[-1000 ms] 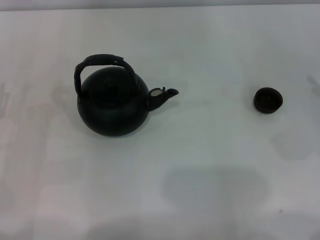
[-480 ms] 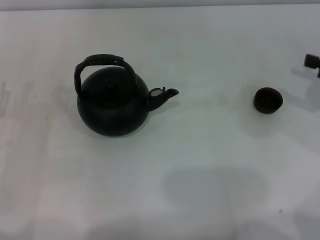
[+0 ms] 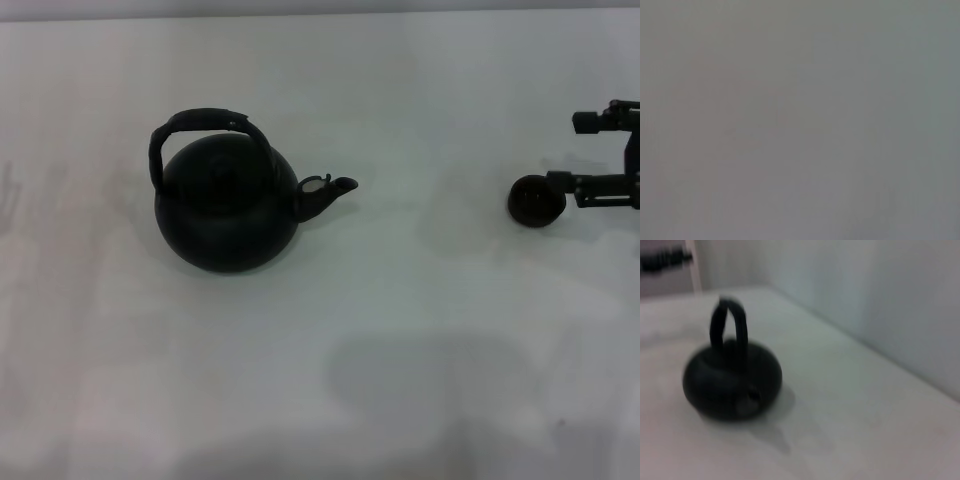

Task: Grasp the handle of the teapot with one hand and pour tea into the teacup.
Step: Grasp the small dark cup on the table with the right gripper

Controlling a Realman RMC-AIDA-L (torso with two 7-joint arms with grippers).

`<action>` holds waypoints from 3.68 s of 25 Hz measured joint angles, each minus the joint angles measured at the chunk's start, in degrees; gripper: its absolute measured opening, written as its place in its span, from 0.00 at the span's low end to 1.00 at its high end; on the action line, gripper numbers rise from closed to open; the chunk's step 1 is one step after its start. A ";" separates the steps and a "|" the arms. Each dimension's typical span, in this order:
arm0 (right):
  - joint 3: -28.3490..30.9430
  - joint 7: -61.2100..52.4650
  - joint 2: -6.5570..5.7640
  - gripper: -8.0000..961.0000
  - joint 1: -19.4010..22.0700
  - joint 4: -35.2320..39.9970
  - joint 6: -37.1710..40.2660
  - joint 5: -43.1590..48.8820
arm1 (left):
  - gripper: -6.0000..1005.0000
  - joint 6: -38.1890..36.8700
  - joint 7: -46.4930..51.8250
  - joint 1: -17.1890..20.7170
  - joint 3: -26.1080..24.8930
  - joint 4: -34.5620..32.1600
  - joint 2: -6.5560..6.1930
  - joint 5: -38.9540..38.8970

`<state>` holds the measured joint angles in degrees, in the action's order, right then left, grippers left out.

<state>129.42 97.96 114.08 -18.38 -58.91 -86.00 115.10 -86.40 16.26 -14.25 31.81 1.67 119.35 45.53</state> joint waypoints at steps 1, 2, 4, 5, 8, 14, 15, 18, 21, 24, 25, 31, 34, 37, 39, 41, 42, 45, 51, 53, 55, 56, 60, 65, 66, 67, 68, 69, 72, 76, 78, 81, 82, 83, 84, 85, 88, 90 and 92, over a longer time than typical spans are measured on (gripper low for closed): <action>-1.15 -0.38 0.49 0.87 -0.40 -0.91 1.33 1.96 | 0.76 0.00 0.00 -0.06 0.00 -0.03 0.00 0.00; -1.15 -0.38 0.49 0.87 -0.40 -0.91 1.33 1.96 | 0.76 0.00 0.00 -0.06 0.00 -0.03 0.00 0.00; -2.75 -1.02 0.45 0.87 -0.78 -1.30 2.47 2.76 | 0.76 0.00 0.00 -0.13 0.00 -0.06 0.00 0.00; -3.37 -1.25 0.44 0.87 -0.95 -1.47 2.85 3.15 | 0.76 0.00 0.00 -0.13 0.00 -0.06 0.00 0.00; -4.83 -2.29 0.54 0.87 -1.57 -2.11 4.08 5.64 | 0.76 0.00 0.00 -0.15 0.00 -0.02 0.00 0.00; -10.87 -5.71 0.60 0.87 -2.80 -3.57 8.05 10.86 | 0.76 0.01 0.00 -0.17 0.00 -0.13 -0.02 0.00; -10.87 -5.71 0.60 0.87 -2.80 -3.57 8.05 10.86 | 0.76 0.01 0.00 -0.17 0.00 -0.14 -0.04 0.00; -12.48 -6.07 0.61 0.87 -3.08 -3.58 9.27 11.31 | 0.76 0.05 0.00 -0.17 0.00 -0.17 -0.07 0.00; -13.89 -6.79 0.62 0.87 -3.29 -3.57 10.20 12.01 | 0.76 0.11 0.00 -0.17 0.00 -0.18 -0.09 0.00; -15.17 -7.84 0.62 0.87 -3.57 -3.57 11.05 13.29 | 0.76 0.13 0.00 -0.17 0.00 -0.16 -0.09 0.00; -15.54 -8.17 0.63 0.87 -3.66 -3.57 11.25 13.75 | 0.76 0.12 0.00 -0.17 0.00 -0.14 -0.09 0.00; -17.00 -8.82 0.71 0.87 -3.83 -3.33 12.85 14.66 | 0.76 0.10 0.00 -0.17 0.00 -0.09 -0.08 0.00; -17.10 -8.83 0.70 0.87 -3.85 -3.13 13.56 15.05 | 0.76 0.10 0.00 -0.16 0.00 -0.03 -0.08 0.00; -17.66 -9.00 0.70 0.87 -3.86 -3.08 14.16 15.57 | 0.76 0.11 0.00 -0.15 0.00 -0.01 -0.08 0.00; -18.31 -9.38 0.70 0.87 -3.86 -3.01 14.59 15.94 | 0.76 0.10 -0.01 -0.11 0.00 0.00 -0.08 0.00; -18.62 -9.59 0.71 0.87 -3.86 -2.84 14.80 16.34 | 0.76 0.10 0.00 -0.07 0.00 0.00 -0.08 0.00; -18.66 -9.62 0.70 0.87 -3.88 -2.69 14.84 16.52 | 0.76 0.10 0.00 -0.07 0.00 0.00 -0.08 0.00; -18.68 -9.72 0.71 0.87 -3.99 -2.10 14.83 16.74 | 0.76 0.10 0.00 -0.11 0.05 0.00 -0.08 0.00; -18.78 -9.79 0.70 0.87 -4.12 -1.38 15.18 16.74 | 0.76 0.09 0.00 -0.17 0.56 0.00 -0.08 0.00; -19.14 -9.80 0.71 0.87 -4.12 -1.14 15.56 16.75 | 0.76 0.08 0.00 -0.17 0.78 0.00 -0.08 0.00; -19.59 -9.81 0.70 0.87 -4.12 -0.97 16.06 16.74 | 0.76 0.03 0.00 -0.17 0.80 0.00 -0.08 0.00; -19.92 -9.82 0.70 0.87 -4.12 -0.89 16.43 16.74 | 0.76 0.02 0.00 -0.17 0.80 0.00 -0.08 0.00; -21.35 -9.87 0.70 0.87 -4.12 -0.45 17.77 17.08 | 0.76 0.00 0.00 -0.07 0.79 0.00 -0.08 0.00; -21.78 -9.99 0.76 0.87 -4.16 0.09 18.38 17.22 | 0.76 0.00 0.00 0.07 0.80 0.00 -0.02 0.00; -21.78 -10.00 0.77 0.87 -4.16 0.10 18.37 17.23 | 0.76 0.00 0.00 0.10 0.82 0.00 0.00 0.00; -21.78 -10.04 0.78 0.87 -4.17 0.10 18.34 17.23 | 0.76 0.00 0.00 0.12 0.84 0.00 0.01 0.00; -21.78 -10.11 0.79 0.87 -4.18 0.12 18.26 17.25 | 0.76 0.00 0.00 0.14 0.87 0.00 0.01 0.00; -21.78 -10.11 0.79 0.87 -4.18 0.12 18.26 17.25 | 0.76 0.00 0.00 0.15 0.95 0.00 0.01 0.00; -22.11 -10.17 0.79 0.87 -4.20 0.12 18.22 17.26 | 0.76 0.00 0.00 0.17 1.26 0.00 0.01 0.00; -22.43 -10.25 0.79 0.86 -4.21 0.12 18.19 17.24 | 0.76 0.01 0.00 0.19 1.31 0.00 0.00 0.00; -22.49 -10.25 0.79 0.86 -4.21 0.13 18.15 17.25 | 0.76 0.01 0.00 0.22 1.32 0.00 0.00 0.00; -22.97 -10.25 0.76 0.84 -4.21 0.17 18.23 17.24 | 0.76 0.01 0.00 0.33 1.33 0.00 0.00 0.00; -22.97 -10.25 0.76 0.82 -4.21 0.17 18.23 17.24 | 0.76 0.01 0.00 0.38 1.35 0.00 0.00 0.00; -23.02 -10.27 0.75 0.80 -4.21 0.17 18.24 17.24 | 0.76 0.01 0.00 0.41 1.37 0.00 0.00 0.00; -23.03 -10.29 0.76 0.78 -4.21 0.17 18.24 17.23 | 0.76 0.01 0.00 0.43 1.40 0.00 0.00 0.00; -23.03 -10.33 0.75 0.76 -4.21 0.18 18.23 17.23 | 0.76 0.01 0.00 0.45 1.41 0.00 0.00 0.00; -23.03 -10.34 0.74 0.76 -4.21 0.31 18.24 17.19 | 0.76 0.01 0.00 0.52 1.41 0.00 0.00 0.00; -23.03 -10.34 0.74 0.76 -4.21 0.39 18.25 17.07 | 0.76 0.01 0.00 0.61 1.47 0.00 0.01 0.00; -23.04 -10.34 0.77 0.76 -4.19 0.45 18.23 16.81 | 0.76 0.01 0.00 0.73 1.80 0.00 0.05 0.00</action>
<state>106.38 87.62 114.84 -22.57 -58.47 -67.78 131.92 -86.39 16.26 -13.52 33.61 1.67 119.40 45.53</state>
